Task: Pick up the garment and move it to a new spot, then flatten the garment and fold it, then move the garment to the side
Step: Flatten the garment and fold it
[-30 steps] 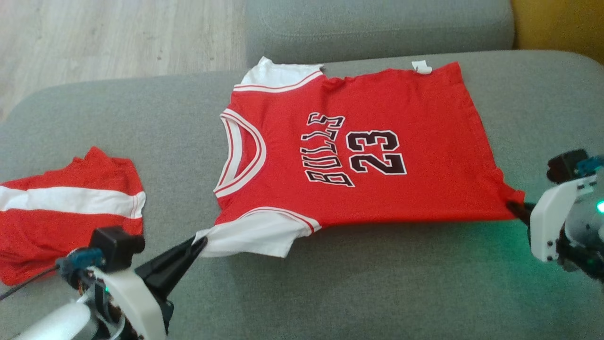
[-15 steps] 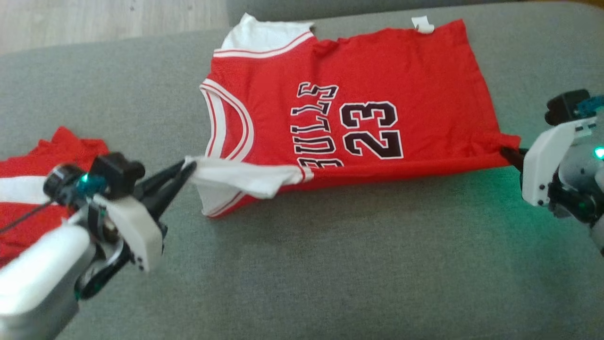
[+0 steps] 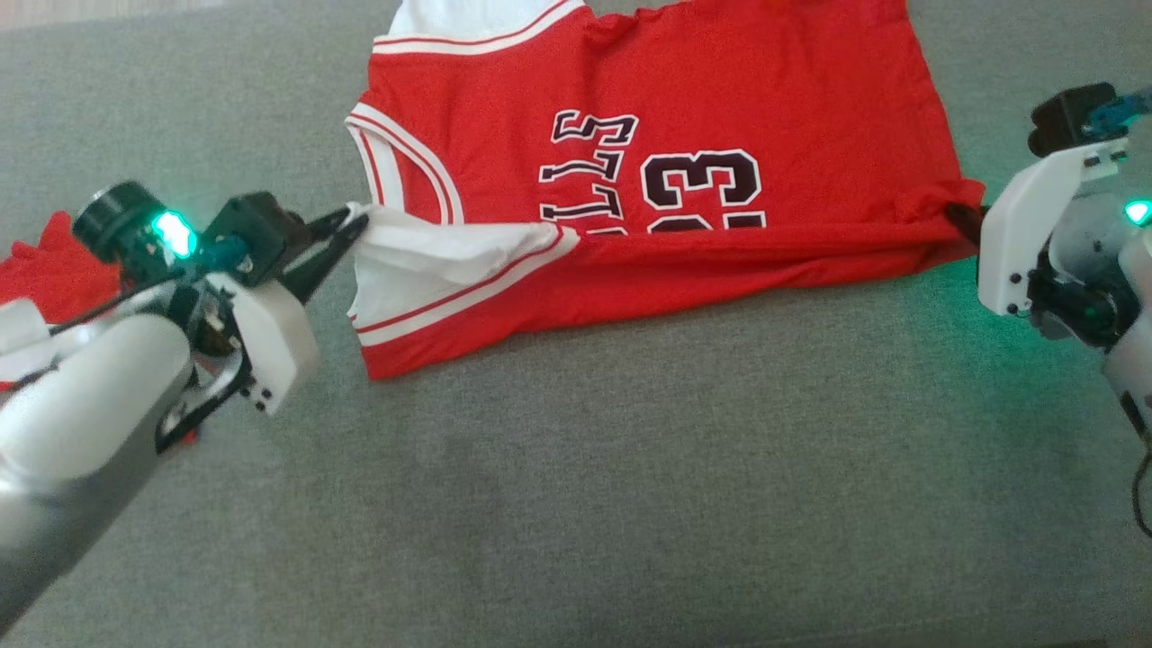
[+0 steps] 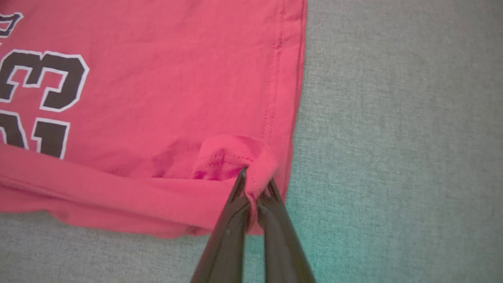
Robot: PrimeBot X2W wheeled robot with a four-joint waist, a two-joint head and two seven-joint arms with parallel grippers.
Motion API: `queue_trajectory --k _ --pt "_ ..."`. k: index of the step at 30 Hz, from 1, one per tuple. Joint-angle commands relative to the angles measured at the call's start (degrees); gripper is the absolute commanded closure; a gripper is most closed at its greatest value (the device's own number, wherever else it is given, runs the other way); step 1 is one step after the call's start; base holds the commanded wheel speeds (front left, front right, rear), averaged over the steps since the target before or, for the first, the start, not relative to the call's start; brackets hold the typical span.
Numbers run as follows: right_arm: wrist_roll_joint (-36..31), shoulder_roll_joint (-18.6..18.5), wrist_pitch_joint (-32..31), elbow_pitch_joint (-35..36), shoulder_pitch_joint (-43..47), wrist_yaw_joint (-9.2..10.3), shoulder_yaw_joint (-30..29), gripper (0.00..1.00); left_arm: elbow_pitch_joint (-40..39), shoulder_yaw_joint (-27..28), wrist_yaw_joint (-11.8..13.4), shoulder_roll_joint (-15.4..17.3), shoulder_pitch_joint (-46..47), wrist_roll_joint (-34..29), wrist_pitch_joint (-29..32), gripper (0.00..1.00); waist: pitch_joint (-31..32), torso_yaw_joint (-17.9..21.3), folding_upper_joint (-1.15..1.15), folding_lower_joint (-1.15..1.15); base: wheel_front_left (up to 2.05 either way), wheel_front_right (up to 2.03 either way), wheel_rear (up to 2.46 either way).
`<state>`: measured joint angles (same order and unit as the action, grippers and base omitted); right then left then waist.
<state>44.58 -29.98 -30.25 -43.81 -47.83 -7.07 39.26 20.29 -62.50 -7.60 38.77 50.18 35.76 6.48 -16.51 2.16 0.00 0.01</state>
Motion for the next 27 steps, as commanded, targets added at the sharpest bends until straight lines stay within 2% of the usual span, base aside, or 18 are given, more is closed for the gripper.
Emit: queue_trajectory --k 1,5,6,7,11,15,18,20,22,27 --pt "-0.77 -0.30 0.59 0.59 -1.42 -0.42 0.33 1.00 0.16 1.61 0.13 1.95 4.25 -0.03 -0.65 1.00 -0.65 0.17 0.00 -0.01 0.00 0.00 0.00" --pt "-1.27 0.49 1.18 -0.54 -3.12 -0.42 1.24 1.00 3.32 -1.79 0.12 0.84 7.96 1.01 -1.81 1.00 -1.47 0.34 0.00 -0.01 0.00 0.00 0.00" --pt "-2.66 0.50 4.52 -0.90 -4.44 -0.42 1.26 0.00 5.25 -2.66 0.12 0.00 9.84 1.15 -3.04 1.00 -1.91 0.36 0.00 -0.01 0.00 0.00 0.00" --pt "-3.40 0.72 6.34 -1.36 -5.09 -0.42 1.18 0.00 6.65 -2.30 0.12 -0.61 10.67 1.14 -4.12 0.00 -2.09 0.34 0.00 -0.01 0.00 0.00 0.00" --pt "-4.34 2.70 14.56 -4.02 -7.22 -0.42 -0.85 0.00 12.36 -0.01 2.13 -3.93 12.87 1.03 -9.77 0.00 -2.20 0.19 0.00 -0.01 0.00 0.00 0.00" --pt "-4.80 4.27 23.27 -6.98 -8.11 -0.42 -3.33 0.00 16.22 3.31 6.22 -7.27 13.12 1.84 -17.36 0.00 -1.17 -0.26 0.00 -0.01 0.00 0.00 0.00" --pt "-5.39 5.10 31.33 -8.65 -7.68 -0.42 -5.58 0.00 16.65 7.36 9.75 -9.61 11.31 4.05 -20.61 0.00 0.37 -0.73 0.00 -0.01 0.00 0.00 0.00" --pt "-5.94 5.82 37.15 -8.85 -6.49 -0.42 -6.75 0.00 14.99 11.14 12.58 -10.70 9.12 5.30 -21.33 0.00 1.62 -0.96 0.00 -0.01 0.00 0.00 0.00" --pt "-7.28 6.44 41.97 -8.57 -4.80 -0.42 -7.26 0.00 10.03 16.08 14.68 -11.49 5.77 5.19 -21.42 0.00 2.74 -1.10 0.00 -0.01 0.00 0.00 0.00" --pt "-9.97 8.94 45.16 -4.67 1.96 -0.42 -13.35 0.00 -2.02 26.21 18.19 -13.63 -8.20 1.20 -21.45 0.00 5.66 -1.31 0.00 -0.01 0.00 0.00 0.00"
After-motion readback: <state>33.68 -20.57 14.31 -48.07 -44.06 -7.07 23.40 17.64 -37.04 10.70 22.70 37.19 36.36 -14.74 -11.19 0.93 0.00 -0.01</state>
